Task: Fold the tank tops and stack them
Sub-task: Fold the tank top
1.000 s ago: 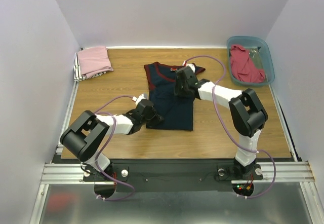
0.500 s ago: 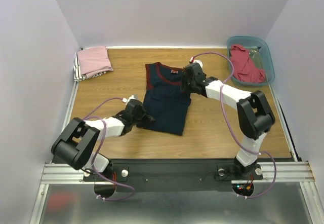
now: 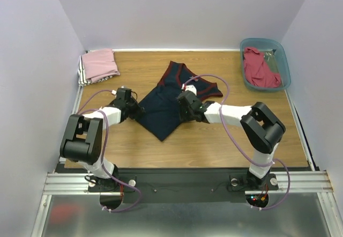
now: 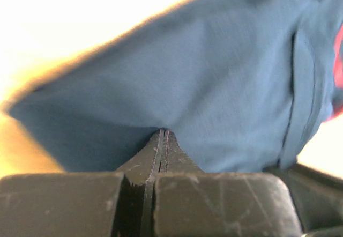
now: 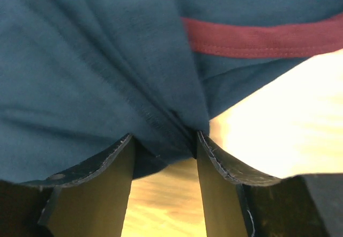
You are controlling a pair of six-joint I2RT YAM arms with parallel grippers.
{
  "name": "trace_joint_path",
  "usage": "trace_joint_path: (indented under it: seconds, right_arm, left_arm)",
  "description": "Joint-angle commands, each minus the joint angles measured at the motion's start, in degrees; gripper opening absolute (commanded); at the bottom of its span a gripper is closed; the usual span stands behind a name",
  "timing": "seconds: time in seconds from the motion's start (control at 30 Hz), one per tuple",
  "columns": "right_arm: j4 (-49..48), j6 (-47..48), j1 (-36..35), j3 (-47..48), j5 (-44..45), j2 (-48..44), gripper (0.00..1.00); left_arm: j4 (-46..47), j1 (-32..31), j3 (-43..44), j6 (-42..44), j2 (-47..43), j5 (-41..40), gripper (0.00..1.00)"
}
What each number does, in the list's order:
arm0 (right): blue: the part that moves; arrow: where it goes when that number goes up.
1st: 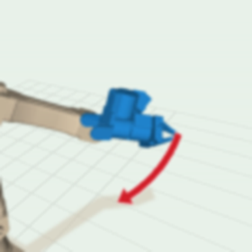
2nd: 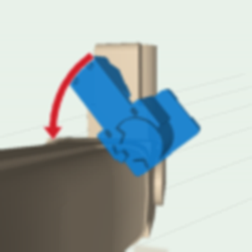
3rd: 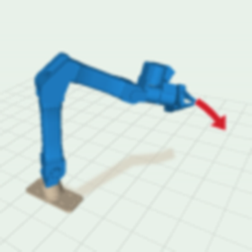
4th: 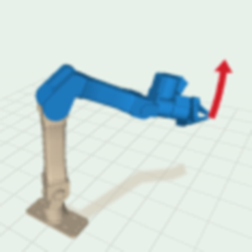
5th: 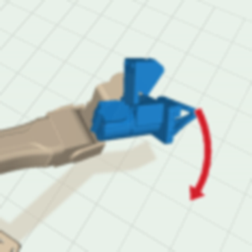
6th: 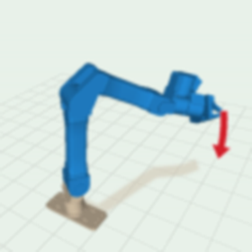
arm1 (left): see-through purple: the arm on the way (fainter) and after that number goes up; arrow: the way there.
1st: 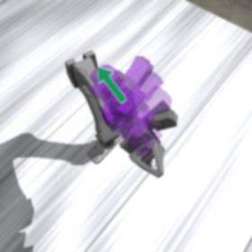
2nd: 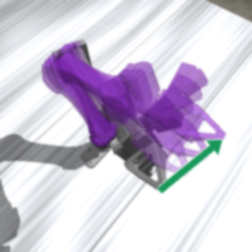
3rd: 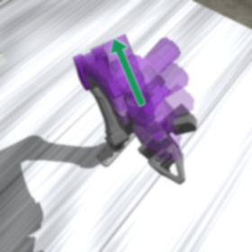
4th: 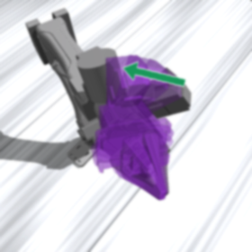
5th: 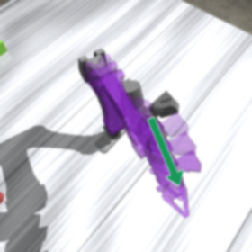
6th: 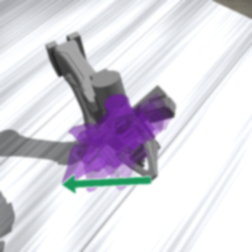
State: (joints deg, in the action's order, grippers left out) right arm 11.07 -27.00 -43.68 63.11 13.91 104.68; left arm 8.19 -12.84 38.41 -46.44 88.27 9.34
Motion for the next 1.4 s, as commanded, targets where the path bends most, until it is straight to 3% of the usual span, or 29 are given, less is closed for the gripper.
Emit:
trace_joint_path:
  seconds: [0.0, 0.17, 0.27, 0.4, 0.43, 0.5, 0.57, 0.67, 0.7, 0.77, 0.93, 1.0, 1.17, 1.37]
  right_arm:
    - [-0.61, -4.36, -6.14, -1.58, -2.83, -1.23, 0.54]
    - [-0.61, -8.68, -9.67, -1.68, -5.03, -3.69, 0.54]
    - [0.7, -9.91, -9.58, -2.11, -1.53, -9.73, 0.59]
    - [4.03, -9.65, -9.58, -0.8, 3.39, -13.89, 0.62]
    - [4.57, -9.39, -9.58, -0.45, 5.23, -15.55, 0.62]
    - [5.36, -8.77, -9.58, -0.01, 6.3, -16.52, 0.62]
    - [6.07, -7.11, -9.58, 0.78, 5.69, -16.97, 0.55]
    - [7.03, -4.73, -11.59, 2.54, 6.12, -15.92, 0.43]
    - [7.64, -4.2, -12.39, 3.06, 6.91, -15.39, 0.34]
    - [7.91, -3.06, -14.06, 4.56, 7.8, -13.55, 0.29]
    - [8.09, -0.95, -14.85, 7.55, 7.97, -5.73, 0.27]
    - [8.09, 0.11, -15.03, 8.95, 7.97, -2.75, 0.28]
    - [8.09, 0.99, -15.03, 10.72, 8.15, 1.75, 0.35]
    - [9.14, 0.55, -15.12, 10.02, 15.08, 3.95, 0.41]
  left_arm:
    - [-6.07, 2.73, 8.15, 5.48, 4.45, -1.52, 0.0]
    - [-5.73, 2.3, 14.66, 4.86, 7.97, 0.23, 0.0]
    - [-5.81, 0.89, 17.56, 6.7, 10.86, 2.25, 0.0]
    - [-5.99, -0.95, 17.93, 8.2, 9.39, 2.52, 0.11]
    - [-5.9, -1.22, 17.66, 8.29, 8.42, 2.0, 0.2]
    - [-5.72, -1.57, 16.79, 8.55, 4.83, 1.82, 0.27]
    - [-5.9, -1.92, 16.34, 8.64, 0.97, 1.64, 0.34]
    - [-7.83, -2.54, 14.77, 7.16, -3.78, 2.08, 0.35]
    - [-7.92, -2.63, 13.89, 5.15, -4.85, 2.6, 0.32]
    - [-7.57, -3.24, 11.52, 2.59, -6.87, 3.31, 0.28]
    - [-3.54, -7.72, 0.89, -6.29, -11.71, 2.44, 0.06]
    - [-1.78, -8.69, -2.81, -8.84, -11.63, 1.64, 0.02]
    - [-0.54, -8.61, -5.54, -9.11, -7.16, 2.35, 0.0]
    - [0.34, -8.25, -6.86, -8.41, -4.52, 2.17, 0.0]
